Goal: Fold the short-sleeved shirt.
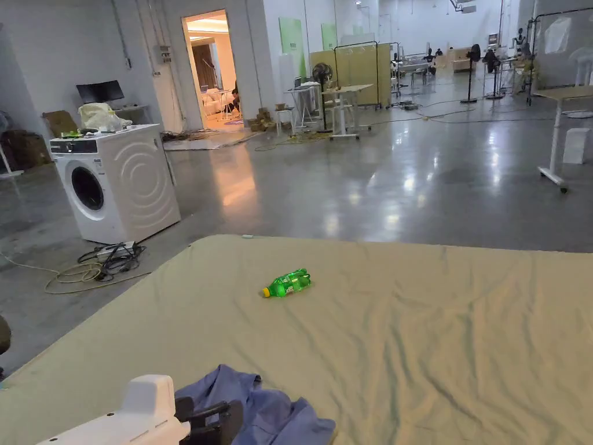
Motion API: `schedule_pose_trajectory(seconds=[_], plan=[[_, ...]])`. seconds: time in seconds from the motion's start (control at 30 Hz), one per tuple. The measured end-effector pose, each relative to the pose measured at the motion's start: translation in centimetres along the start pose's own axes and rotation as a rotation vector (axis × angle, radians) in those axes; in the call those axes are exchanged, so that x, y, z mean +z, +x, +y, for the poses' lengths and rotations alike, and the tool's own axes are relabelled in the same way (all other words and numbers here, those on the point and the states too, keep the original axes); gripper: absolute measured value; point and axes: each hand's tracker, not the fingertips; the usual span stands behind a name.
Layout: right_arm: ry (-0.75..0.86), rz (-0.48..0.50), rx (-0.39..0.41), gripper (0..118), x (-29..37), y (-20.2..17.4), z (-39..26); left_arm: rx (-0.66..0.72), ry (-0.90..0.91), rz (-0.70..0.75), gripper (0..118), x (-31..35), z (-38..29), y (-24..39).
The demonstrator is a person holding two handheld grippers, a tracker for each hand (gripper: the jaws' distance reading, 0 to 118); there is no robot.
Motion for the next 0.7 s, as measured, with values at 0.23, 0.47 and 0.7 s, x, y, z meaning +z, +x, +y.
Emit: schedule_pose_trajectory(seconds=[0.23,0.47,0.7], plan=[[-0.127,-0.024,0.004,0,-1.6,-0.2,-1.8,0.077,-0.225,-0.020,93,-10.8,-3.1,-5.2],[-0.275,-0.047,-0.007,0,-3.1,-0.7,-4.2,0.001,-0.319,0.003,94,-19.1,-5.4,-5.6],[-0.337,-0.015,-0.071,0,-4.7,-1.2,-4.9,-0.101,-0.453,0.113,90,-25.0,-8.2,-7.3]])
